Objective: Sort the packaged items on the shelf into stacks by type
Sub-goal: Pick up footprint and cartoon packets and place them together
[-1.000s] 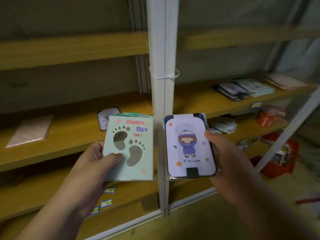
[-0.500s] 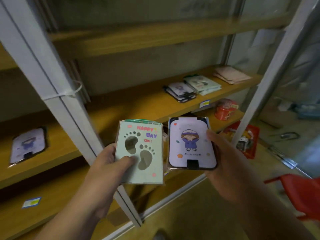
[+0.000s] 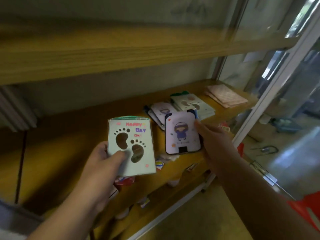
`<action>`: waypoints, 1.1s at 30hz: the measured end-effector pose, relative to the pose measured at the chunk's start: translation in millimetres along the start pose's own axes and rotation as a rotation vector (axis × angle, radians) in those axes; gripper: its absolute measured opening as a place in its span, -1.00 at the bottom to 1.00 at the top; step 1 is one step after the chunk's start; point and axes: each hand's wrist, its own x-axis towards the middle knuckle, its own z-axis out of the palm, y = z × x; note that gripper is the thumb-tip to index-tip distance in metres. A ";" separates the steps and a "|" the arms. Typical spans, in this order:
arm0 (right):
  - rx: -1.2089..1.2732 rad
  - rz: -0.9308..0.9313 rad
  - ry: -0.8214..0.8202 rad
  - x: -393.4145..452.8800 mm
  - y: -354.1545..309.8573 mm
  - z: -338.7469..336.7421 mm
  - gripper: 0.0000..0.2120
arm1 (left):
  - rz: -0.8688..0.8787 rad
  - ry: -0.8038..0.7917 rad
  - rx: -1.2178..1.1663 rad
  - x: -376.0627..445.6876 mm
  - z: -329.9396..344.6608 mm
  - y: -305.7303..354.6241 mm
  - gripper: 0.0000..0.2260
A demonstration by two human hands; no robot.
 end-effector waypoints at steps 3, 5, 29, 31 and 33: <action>-0.215 -0.070 -0.037 45.7 -18.2 11.8 -0.80 | -0.004 -0.004 -0.021 17.2 5.9 10.6 -0.76; -0.435 -0.138 -0.073 81.1 -28.7 24.9 -0.77 | 0.005 0.014 -0.046 26.6 10.1 15.0 -0.78; -1.025 -0.728 -0.324 219.2 -46.6 -128.9 -0.52 | 0.204 0.289 0.130 98.1 233.1 27.0 -0.75; -1.052 -0.722 -0.313 226.1 -52.2 -152.3 -0.49 | 0.233 0.267 0.262 115.4 263.9 30.2 -0.75; -1.057 -0.722 -0.330 233.5 -54.4 -170.6 -0.46 | 0.227 0.238 0.343 132.1 289.4 31.0 -0.71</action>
